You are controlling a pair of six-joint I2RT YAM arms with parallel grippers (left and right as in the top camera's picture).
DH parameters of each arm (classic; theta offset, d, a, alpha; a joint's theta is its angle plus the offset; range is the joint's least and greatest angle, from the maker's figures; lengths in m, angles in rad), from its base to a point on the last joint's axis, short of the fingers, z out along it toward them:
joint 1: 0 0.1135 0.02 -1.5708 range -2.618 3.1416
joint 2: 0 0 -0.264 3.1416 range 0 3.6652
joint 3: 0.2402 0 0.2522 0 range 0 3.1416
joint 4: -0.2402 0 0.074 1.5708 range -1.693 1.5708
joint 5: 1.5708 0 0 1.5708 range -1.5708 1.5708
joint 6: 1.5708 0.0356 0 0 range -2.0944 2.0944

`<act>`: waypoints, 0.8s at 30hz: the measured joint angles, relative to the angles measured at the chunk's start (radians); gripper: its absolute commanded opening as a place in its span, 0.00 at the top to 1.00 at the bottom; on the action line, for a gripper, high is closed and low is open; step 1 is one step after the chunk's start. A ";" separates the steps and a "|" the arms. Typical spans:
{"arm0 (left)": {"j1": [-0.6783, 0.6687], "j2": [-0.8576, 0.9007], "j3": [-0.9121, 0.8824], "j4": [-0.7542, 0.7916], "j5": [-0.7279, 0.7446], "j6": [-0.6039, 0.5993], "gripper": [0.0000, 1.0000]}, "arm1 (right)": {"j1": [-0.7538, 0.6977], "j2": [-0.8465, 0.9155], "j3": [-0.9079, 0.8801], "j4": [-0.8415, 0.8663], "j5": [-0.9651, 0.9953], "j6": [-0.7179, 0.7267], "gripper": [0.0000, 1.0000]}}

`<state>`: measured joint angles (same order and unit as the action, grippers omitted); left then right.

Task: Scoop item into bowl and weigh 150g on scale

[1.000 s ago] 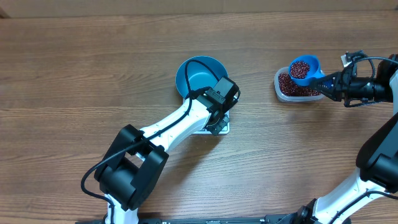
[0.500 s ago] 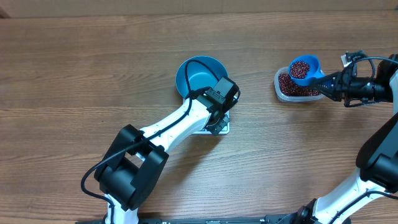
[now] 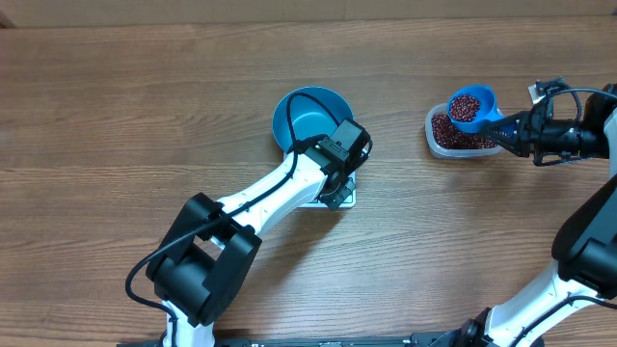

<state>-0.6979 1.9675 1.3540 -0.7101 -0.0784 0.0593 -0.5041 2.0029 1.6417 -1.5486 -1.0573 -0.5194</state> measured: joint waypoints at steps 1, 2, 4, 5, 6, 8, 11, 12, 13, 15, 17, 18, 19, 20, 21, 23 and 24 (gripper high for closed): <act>0.000 0.000 -0.002 0.001 0.000 0.000 0.96 | 0.000 0.000 0.000 0.000 0.000 0.000 0.96; 0.000 0.000 -0.004 0.002 0.000 0.000 0.96 | 0.000 0.000 0.000 0.000 0.000 0.000 0.96; 0.000 0.000 -0.009 0.005 0.000 0.000 0.96 | 0.000 0.000 0.000 0.000 0.000 0.000 0.96; 0.000 0.000 -0.012 0.007 0.000 0.000 0.96 | 0.000 0.000 0.000 0.000 0.000 0.000 0.96; 0.000 0.000 -0.013 0.008 0.000 0.000 0.96 | 0.000 0.000 0.000 0.001 0.000 0.000 0.96; 0.000 0.000 -0.015 0.008 0.000 0.000 0.96 | 0.000 0.000 0.000 0.000 0.000 0.000 0.96; 0.000 0.000 -0.018 0.008 -0.001 0.000 0.96 | 0.000 0.000 0.000 0.000 0.000 0.000 0.96; 0.000 0.000 -0.019 0.008 -0.001 0.000 0.96 | 0.000 0.000 0.000 0.000 0.000 0.000 0.96; 0.000 0.000 -0.019 0.008 -0.002 0.000 0.96 | 0.000 0.000 0.000 0.000 0.000 0.000 0.96; 0.000 0.000 -0.019 0.008 -0.002 0.000 0.96 | 0.000 0.000 0.000 0.000 0.000 0.000 0.96; 0.000 0.000 -0.019 0.012 -0.002 0.000 0.96 | 0.000 0.000 0.000 0.001 0.000 0.000 0.96; 0.000 0.000 -0.020 0.016 -0.002 0.000 0.96 | 0.000 0.000 0.000 0.001 0.000 0.000 0.96; 0.000 0.000 -0.020 0.021 -0.002 0.000 0.96 | 0.000 0.000 0.000 0.000 0.000 0.000 0.96; 0.000 0.000 -0.020 0.024 -0.002 0.000 0.96 | 0.000 0.000 0.000 0.000 0.000 0.000 0.96; 0.000 0.000 -0.020 0.026 -0.002 0.000 0.96 | 0.000 0.000 0.000 0.001 0.000 0.000 0.96; 0.000 0.000 -0.020 0.029 -0.002 0.000 0.96 | 0.000 0.000 0.000 0.000 0.000 0.000 0.96; 0.000 0.000 -0.020 0.030 -0.002 0.000 0.96 | 0.000 0.000 0.000 0.000 0.000 0.000 0.96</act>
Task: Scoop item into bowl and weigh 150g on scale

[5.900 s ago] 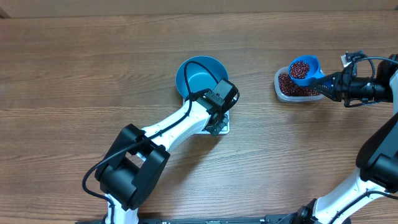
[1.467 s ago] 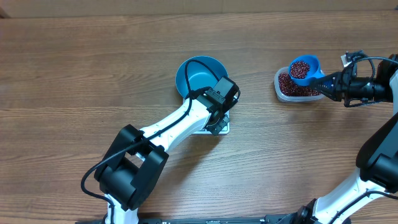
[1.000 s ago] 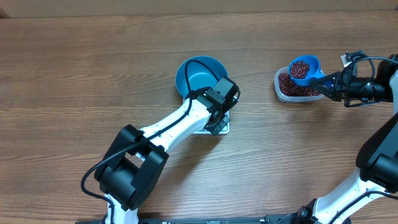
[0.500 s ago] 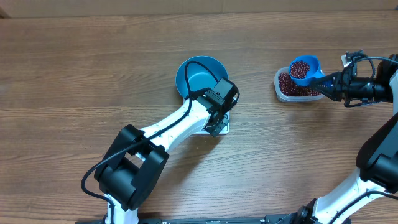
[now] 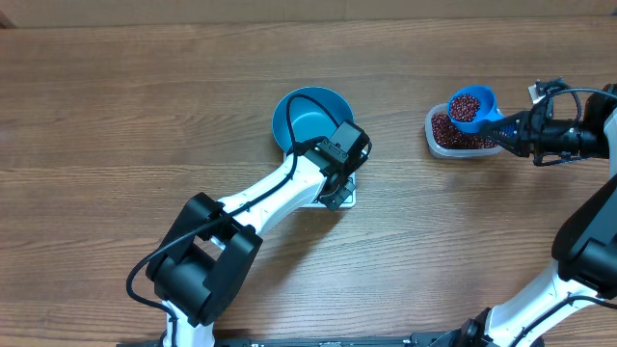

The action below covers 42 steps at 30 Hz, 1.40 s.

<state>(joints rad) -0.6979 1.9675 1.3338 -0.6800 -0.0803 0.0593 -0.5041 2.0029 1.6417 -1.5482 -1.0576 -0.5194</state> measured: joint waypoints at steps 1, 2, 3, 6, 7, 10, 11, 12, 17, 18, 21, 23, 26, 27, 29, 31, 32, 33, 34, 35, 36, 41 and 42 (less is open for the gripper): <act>0.000 0.000 0.000 0.000 0.000 0.000 0.96 | 0.000 0.000 0.000 0.000 0.000 0.000 0.96; 0.000 0.000 0.000 0.000 0.000 0.000 0.96 | 0.000 0.000 0.000 0.000 0.000 0.000 0.96; 0.000 0.000 -0.001 0.001 0.000 0.000 0.96 | 0.000 0.000 0.000 0.000 0.000 0.000 0.96; 0.000 0.000 -0.008 0.005 0.000 0.000 0.96 | 0.000 0.000 0.000 0.000 0.000 0.000 0.96; 0.000 0.000 -0.011 0.006 0.000 0.000 0.96 | 0.000 0.000 0.000 0.000 0.000 0.000 0.96; 0.000 0.000 -0.018 0.012 -0.002 0.000 0.96 | 0.000 0.000 0.000 0.000 0.000 0.000 0.96; 0.000 0.000 -0.018 0.012 -0.003 0.000 0.96 | 0.000 0.000 0.000 0.000 0.000 0.000 0.96; 0.000 0.000 -0.018 0.013 -0.003 0.000 0.96 | 0.000 0.000 0.000 0.000 0.000 0.000 0.96; 0.000 0.000 -0.019 0.023 -0.003 0.000 0.96 | 0.000 0.000 0.000 -0.001 0.000 0.000 0.96; 0.000 0.000 -0.019 0.024 -0.003 0.000 0.96 | 0.000 0.000 0.000 -0.001 0.000 0.000 0.96; 0.000 0.000 -0.019 0.024 -0.004 0.000 0.96 | 0.000 0.000 0.000 -0.002 0.000 0.000 0.96; -0.001 0.000 -0.019 0.024 -0.008 0.000 0.96 | 0.000 0.000 0.000 -0.002 0.000 0.000 0.96; -0.001 0.000 -0.019 0.027 -0.017 0.000 0.96 | 0.000 0.000 0.000 -0.004 0.000 0.000 0.96; -0.001 0.000 -0.019 0.028 -0.020 0.000 0.96 | 0.000 0.000 0.000 -0.004 0.000 0.000 0.96; -0.001 0.000 -0.019 0.029 -0.023 0.000 0.96 | 0.000 0.000 0.000 -0.004 0.000 0.000 0.96; -0.001 0.000 -0.019 0.030 -0.024 0.000 0.96 | 0.000 0.000 0.000 -0.004 0.000 0.000 0.96; -0.001 0.000 -0.019 0.030 -0.026 0.000 0.96 | 0.000 0.000 0.000 -0.004 0.000 0.000 0.96; -0.001 0.000 -0.019 0.030 -0.026 0.000 0.96 | 0.000 0.000 0.000 -0.005 0.000 0.000 0.96; -0.001 0.000 -0.019 0.030 -0.026 0.000 0.96 | 0.000 0.000 0.000 -0.005 0.000 0.000 0.96; -0.001 0.000 -0.019 0.030 -0.026 0.000 0.96 | 0.000 0.000 0.000 -0.005 0.000 0.000 0.96; -0.001 0.000 -0.019 0.030 -0.026 0.000 0.96 | 0.000 0.000 0.000 -0.005 0.000 0.000 0.96; -0.001 0.000 -0.019 0.030 -0.026 0.000 0.96 | 0.000 0.000 0.000 -0.004 0.000 0.000 0.96; -0.001 0.000 -0.019 0.030 -0.026 0.000 0.96 | 0.000 0.000 0.000 -0.005 0.000 0.000 0.96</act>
<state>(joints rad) -0.6987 1.9675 1.3148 -0.6502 -0.1066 0.0593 -0.5041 2.0029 1.6417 -1.5528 -1.0573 -0.5194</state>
